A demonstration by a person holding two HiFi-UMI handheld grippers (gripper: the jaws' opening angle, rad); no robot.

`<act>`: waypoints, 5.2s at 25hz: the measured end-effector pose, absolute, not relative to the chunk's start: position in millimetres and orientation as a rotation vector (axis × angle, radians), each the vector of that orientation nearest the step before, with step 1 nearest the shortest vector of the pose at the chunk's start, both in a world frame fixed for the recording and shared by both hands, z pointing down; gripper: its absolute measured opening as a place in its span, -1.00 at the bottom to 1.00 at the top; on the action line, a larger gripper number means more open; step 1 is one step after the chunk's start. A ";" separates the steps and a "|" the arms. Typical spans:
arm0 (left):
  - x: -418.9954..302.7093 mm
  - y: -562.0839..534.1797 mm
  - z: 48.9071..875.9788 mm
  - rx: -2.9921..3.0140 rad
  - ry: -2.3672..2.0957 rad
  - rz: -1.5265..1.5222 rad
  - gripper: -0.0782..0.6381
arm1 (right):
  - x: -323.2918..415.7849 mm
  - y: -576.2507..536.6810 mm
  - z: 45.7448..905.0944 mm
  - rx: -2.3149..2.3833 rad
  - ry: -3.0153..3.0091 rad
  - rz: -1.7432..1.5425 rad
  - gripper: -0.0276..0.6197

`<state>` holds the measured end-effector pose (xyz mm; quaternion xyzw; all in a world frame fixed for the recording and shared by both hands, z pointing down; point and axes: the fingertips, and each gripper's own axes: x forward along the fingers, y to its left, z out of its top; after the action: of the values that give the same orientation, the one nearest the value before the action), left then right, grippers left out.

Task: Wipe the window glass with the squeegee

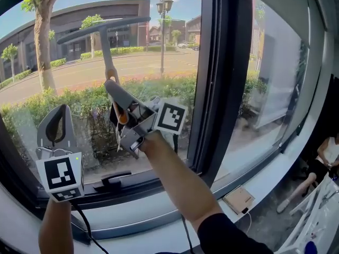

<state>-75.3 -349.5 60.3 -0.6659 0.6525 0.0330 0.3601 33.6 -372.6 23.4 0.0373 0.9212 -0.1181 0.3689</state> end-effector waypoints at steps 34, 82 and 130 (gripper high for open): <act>-28.3 -363.3 97.6 -1.803 1.668 0.023 -0.73 | 82.6 -355.8 87.2 0.052 2.396 -0.323 -0.77; -34.2 -338.6 150.4 -1.873 1.801 0.141 -0.73 | 173.3 -369.5 135.4 -0.069 2.234 -0.445 -0.77; -359.0 -191.8 180.8 -1.687 1.931 0.125 -0.73 | -268.4 -302.6 161.9 -0.059 2.326 -0.621 -0.77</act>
<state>-359.0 -191.8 180.8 -0.6302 0.7214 0.0468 0.2833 -268.4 -302.6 161.9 -0.0228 0.9016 -0.2406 0.3588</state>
